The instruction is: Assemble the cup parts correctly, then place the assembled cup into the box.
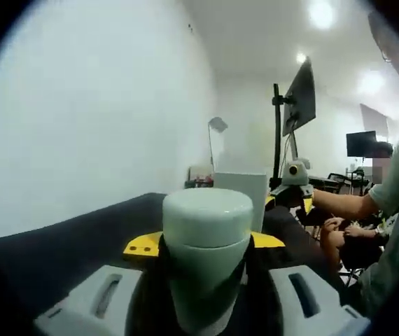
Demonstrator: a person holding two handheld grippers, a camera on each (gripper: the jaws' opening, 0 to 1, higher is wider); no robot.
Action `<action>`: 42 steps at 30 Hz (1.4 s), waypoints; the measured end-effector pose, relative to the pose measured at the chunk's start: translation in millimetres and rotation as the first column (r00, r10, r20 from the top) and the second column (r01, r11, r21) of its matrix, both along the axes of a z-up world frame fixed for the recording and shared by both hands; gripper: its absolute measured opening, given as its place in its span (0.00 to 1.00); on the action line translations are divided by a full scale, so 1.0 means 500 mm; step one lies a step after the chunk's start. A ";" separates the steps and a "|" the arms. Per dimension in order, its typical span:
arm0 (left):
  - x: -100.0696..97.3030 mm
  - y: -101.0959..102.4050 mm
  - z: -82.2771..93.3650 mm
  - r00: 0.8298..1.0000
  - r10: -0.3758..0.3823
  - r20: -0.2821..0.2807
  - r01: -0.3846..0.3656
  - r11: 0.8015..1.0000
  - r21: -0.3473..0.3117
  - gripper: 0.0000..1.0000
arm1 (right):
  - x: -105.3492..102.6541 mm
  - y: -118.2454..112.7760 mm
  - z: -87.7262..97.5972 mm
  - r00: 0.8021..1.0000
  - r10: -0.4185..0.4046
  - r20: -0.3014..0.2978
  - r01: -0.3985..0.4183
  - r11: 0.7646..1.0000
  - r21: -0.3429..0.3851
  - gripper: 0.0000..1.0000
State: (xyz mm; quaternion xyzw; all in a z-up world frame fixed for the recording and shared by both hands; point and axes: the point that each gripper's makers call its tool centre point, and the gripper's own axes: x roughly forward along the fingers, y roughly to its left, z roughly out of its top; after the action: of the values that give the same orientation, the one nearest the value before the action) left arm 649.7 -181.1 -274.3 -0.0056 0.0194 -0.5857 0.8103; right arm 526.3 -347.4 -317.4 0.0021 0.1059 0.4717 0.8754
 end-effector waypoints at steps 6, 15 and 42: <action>-0.015 0.005 0.003 1.000 0.004 0.001 -0.004 1.000 0.010 0.40 | 0.068 0.038 -0.025 1.000 0.007 0.011 -0.006 1.000 -0.028 0.63; -0.038 0.028 0.097 0.999 0.029 0.013 -0.029 0.999 -0.033 0.40 | 0.137 0.081 0.000 0.995 0.088 0.049 -0.087 0.996 -0.009 0.72; -0.148 -0.014 0.438 0.989 -0.031 0.146 0.049 0.992 -0.121 0.40 | 0.181 0.183 0.064 0.966 0.185 0.182 -0.205 0.974 0.100 0.51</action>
State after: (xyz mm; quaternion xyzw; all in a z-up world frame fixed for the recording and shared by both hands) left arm 575.9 -187.9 -55.4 -0.0134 -0.0751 -0.6008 0.7958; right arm 616.7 -255.7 -285.3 0.0029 0.0016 0.5596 0.8288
